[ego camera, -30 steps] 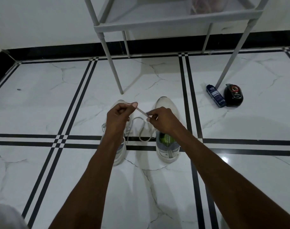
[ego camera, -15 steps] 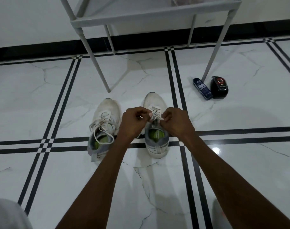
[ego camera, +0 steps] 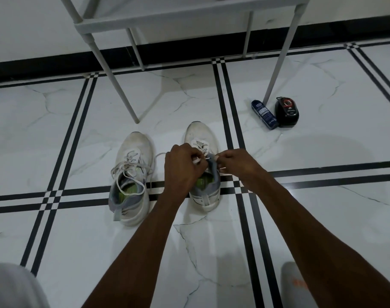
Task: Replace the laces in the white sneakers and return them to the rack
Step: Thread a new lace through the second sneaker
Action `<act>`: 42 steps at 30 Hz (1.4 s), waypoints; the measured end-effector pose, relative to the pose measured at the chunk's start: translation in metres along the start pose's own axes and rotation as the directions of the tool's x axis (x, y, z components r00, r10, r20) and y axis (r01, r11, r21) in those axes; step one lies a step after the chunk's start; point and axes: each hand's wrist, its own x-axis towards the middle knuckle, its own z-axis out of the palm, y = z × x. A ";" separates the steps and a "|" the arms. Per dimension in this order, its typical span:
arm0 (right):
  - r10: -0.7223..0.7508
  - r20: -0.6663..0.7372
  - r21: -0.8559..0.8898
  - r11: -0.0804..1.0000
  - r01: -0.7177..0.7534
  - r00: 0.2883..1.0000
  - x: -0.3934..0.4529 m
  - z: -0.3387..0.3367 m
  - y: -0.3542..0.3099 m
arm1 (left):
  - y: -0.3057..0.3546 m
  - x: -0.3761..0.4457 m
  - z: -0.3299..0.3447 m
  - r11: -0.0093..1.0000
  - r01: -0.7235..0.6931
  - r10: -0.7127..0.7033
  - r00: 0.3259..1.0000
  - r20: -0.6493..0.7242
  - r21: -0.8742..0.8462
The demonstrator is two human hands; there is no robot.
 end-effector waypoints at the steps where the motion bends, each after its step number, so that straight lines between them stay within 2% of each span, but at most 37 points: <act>1: 0.013 0.017 0.037 0.999 -0.013 1.000 0.000 0.000 0.000 | 0.000 0.000 0.001 1.000 -0.005 0.005 1.000 0.001 0.011; 24: 0.048 0.047 0.125 0.991 -0.053 0.998 0.007 0.003 0.001 | -0.004 0.002 0.006 0.996 -0.001 0.001 1.000 0.002 0.084; 29: 0.030 0.080 0.126 0.991 -0.040 0.996 0.005 0.002 -0.001 | -0.004 0.004 0.007 0.984 -0.001 0.005 1.000 -0.022 0.176; 33: -0.009 0.086 0.112 0.994 -0.001 0.996 0.004 0.002 -0.001 | -0.008 0.006 0.010 0.995 -0.003 0.002 1.000 0.007 0.102; 36: 0.010 0.082 0.164 0.986 -0.024 0.997 0.003 0.004 -0.001 | -0.012 0.006 0.011 0.999 0.004 -0.006 0.999 0.038 0.049; 38: 0.034 0.051 0.175 0.984 -0.043 0.998 0.004 0.007 -0.003 | -0.013 0.003 0.014 0.998 0.015 -0.015 1.000 0.006 0.055; 42: 0.082 0.033 0.239 0.967 -0.087 0.996 0.004 0.011 -0.007 | 0.003 -0.023 0.024 0.993 0.098 -0.108 0.975 -0.194 -0.060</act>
